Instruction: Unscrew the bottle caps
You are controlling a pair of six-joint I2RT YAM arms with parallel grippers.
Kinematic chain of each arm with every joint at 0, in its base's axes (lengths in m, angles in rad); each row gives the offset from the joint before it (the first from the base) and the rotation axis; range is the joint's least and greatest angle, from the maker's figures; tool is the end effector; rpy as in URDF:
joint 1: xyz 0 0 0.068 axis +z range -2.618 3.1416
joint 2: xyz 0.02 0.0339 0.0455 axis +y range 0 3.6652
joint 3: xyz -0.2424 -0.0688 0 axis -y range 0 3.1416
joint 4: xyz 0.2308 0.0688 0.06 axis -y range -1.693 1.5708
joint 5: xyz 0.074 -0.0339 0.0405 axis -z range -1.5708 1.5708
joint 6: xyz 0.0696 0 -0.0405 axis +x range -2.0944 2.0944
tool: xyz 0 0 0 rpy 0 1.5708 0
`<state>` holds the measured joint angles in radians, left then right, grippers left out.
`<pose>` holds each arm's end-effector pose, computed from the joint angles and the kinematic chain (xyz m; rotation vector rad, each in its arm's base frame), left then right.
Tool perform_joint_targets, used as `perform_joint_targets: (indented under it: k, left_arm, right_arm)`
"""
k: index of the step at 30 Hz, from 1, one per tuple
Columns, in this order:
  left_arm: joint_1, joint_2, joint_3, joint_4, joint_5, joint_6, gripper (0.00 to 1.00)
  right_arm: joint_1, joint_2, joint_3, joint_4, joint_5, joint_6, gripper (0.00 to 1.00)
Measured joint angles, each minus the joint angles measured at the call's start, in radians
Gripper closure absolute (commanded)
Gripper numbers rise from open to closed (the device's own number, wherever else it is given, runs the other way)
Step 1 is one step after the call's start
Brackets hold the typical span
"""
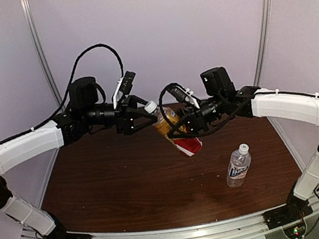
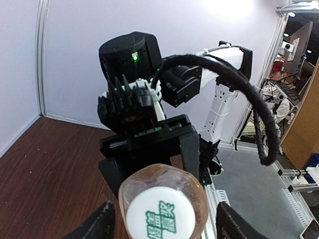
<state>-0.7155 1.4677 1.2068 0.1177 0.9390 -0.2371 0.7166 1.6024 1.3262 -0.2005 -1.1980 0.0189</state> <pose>0.2254 -0.2703 0.3366 1.1524 1.5058 -1.4721 0.2246 0.2816 0.3050 -1.4233 1.5497 1.6631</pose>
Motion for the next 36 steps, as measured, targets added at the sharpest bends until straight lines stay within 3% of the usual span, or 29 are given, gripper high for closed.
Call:
perform_joint_targets:
  k: [6, 10, 18, 25, 30, 36]
  left_arm:
    - [0.000, -0.002, -0.083, 0.232, -0.016, -0.183, 0.23]
    - [0.000, -0.003, -0.099, 0.346, -0.037, -0.283, 0.31]
    - [0.000, -0.004, -0.105, 0.425, -0.061, -0.356, 0.51]
    - [0.000, -0.004, -0.106, 0.433, -0.065, -0.366, 0.57]
    - [0.000, -0.004, -0.106, 0.429, -0.064, -0.363, 0.71]
    - [0.000, -0.004, -0.105, 0.417, -0.068, -0.350, 0.94]
  right_arm:
    - [0.004, -0.013, -0.058, 0.110, -0.010, 0.075, 0.51]
    - [0.006, -0.013, -0.072, 0.145, -0.013, 0.100, 0.52]
    - [0.006, -0.021, -0.089, 0.187, -0.017, 0.122, 0.52]
    - [0.006, -0.027, -0.089, 0.203, -0.018, 0.132, 0.53]
    - [0.006, -0.028, -0.089, 0.216, -0.016, 0.144, 0.54]
    - [0.007, -0.029, -0.090, 0.214, 0.005, 0.147, 0.55]
